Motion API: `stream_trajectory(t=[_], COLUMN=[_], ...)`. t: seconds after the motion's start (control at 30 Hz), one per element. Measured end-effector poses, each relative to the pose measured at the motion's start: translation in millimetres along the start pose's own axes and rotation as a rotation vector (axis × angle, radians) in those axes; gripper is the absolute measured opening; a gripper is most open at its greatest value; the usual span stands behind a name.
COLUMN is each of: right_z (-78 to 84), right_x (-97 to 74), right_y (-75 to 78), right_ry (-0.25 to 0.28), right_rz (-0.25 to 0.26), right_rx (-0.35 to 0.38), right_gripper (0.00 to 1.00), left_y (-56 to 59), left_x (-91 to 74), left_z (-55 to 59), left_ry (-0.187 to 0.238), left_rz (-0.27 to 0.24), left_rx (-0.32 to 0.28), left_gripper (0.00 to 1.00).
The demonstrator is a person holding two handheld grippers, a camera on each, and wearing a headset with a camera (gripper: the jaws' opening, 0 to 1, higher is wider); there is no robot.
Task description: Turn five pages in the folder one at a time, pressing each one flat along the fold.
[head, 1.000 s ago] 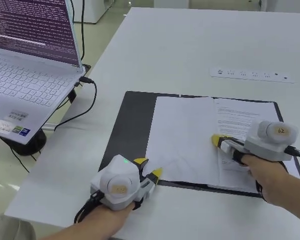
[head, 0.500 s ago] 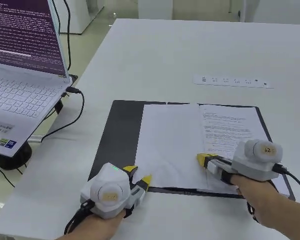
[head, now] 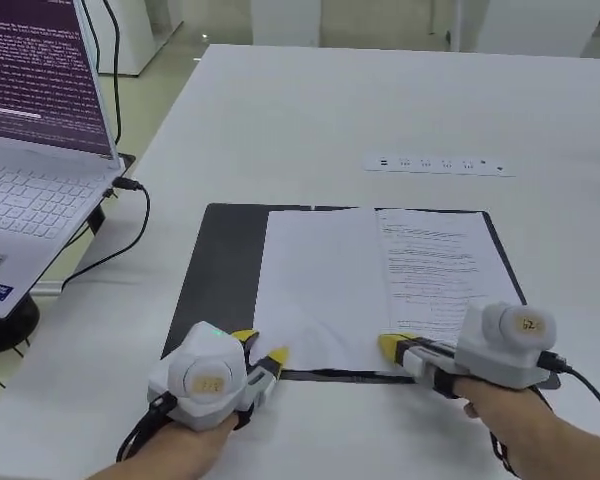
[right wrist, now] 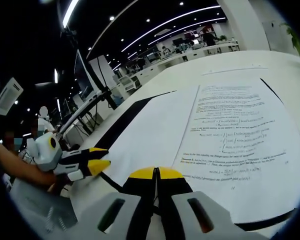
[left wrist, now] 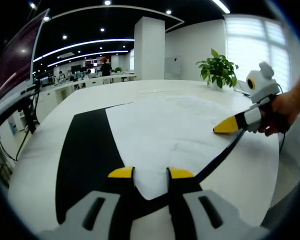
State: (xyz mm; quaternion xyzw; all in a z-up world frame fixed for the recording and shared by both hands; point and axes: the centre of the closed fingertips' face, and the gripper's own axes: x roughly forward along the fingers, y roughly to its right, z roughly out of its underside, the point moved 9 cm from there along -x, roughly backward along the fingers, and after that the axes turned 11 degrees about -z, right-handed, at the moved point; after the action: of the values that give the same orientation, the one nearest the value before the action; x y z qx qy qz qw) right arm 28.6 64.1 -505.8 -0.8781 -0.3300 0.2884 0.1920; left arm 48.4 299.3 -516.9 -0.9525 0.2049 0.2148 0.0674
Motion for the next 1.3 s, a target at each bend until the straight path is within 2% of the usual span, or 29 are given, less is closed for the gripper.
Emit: stream_trajectory(t=[0.43, 0.57, 0.73, 0.83, 0.9, 0.93, 1.03, 1.1, 1.17, 1.2, 1.23, 1.3], right_z=[18.5, 21.9, 16.4, 9.3, 2.8, 0.0, -6.9, -12.0, -14.3, -16.5, -17.8, -20.5], right_x=[-18.2, -23.4, -34.9, -45.3, -54.3, -60.5, -73.9, -85.4, -95.2, -101.4, -106.0, -117.1], right_y=[-14.9, -23.6, -42.0, -53.8, -59.9, -62.6, -65.5, -65.5, -62.7, -61.4, -60.3, -56.9], right_ry=[-0.040, -0.055, -0.031, 0.001, 0.043, 0.052, 0.079, 0.109, 0.126, 0.145, 0.156, 0.170], right_rz=[-0.022, -0.032, -0.064, -0.079, -0.079, -0.067, -0.029, 0.021, 0.064, 0.068, 0.076, 0.114], right_rx=[0.027, 0.039, 0.054, 0.066, 0.077, 0.080, 0.092, 0.068, 0.082, 0.094, 0.103, 0.106], right_gripper=[0.00, 0.00, 0.00, 0.00, 0.00, 0.00, 0.00, 0.00, 0.00, 0.00, 0.00, 0.00], left_y=[-0.3, -0.3, -0.7, -0.8, -1.7, -1.9, -4.9, -4.1, -4.5, -4.1, -3.6, -3.4], left_x=[0.4, 0.3, 0.6, 0.8, 0.9, 1.0, 2.4, 2.3, 0.3, -2.2, -4.2, -10.6], left_z=[-0.4, -1.2, -1.9, -5.0, -8.0, -10.4, -16.2, -21.0, -24.7, -27.4, -29.7, -34.7], left_ry=[-0.002, -0.008, -0.019, -0.043, -0.077, -0.105, -0.162, -0.216, -0.264, -0.284, -0.288, -0.277], left_rz=[0.000, 0.000, 0.003, 0.001, -0.002, -0.004, 0.002, 0.018, 0.019, 0.028, 0.034, 0.043], left_rx=[-0.001, 0.000, 0.005, -0.010, -0.052, -0.109, -0.153, -0.236, -0.306, -0.347, -0.363, -0.351], left_gripper=[0.24, 0.24, 0.24, 0.24, 0.23, 0.23, 0.22, 0.24, 0.29, 0.31, 0.33, 0.33])
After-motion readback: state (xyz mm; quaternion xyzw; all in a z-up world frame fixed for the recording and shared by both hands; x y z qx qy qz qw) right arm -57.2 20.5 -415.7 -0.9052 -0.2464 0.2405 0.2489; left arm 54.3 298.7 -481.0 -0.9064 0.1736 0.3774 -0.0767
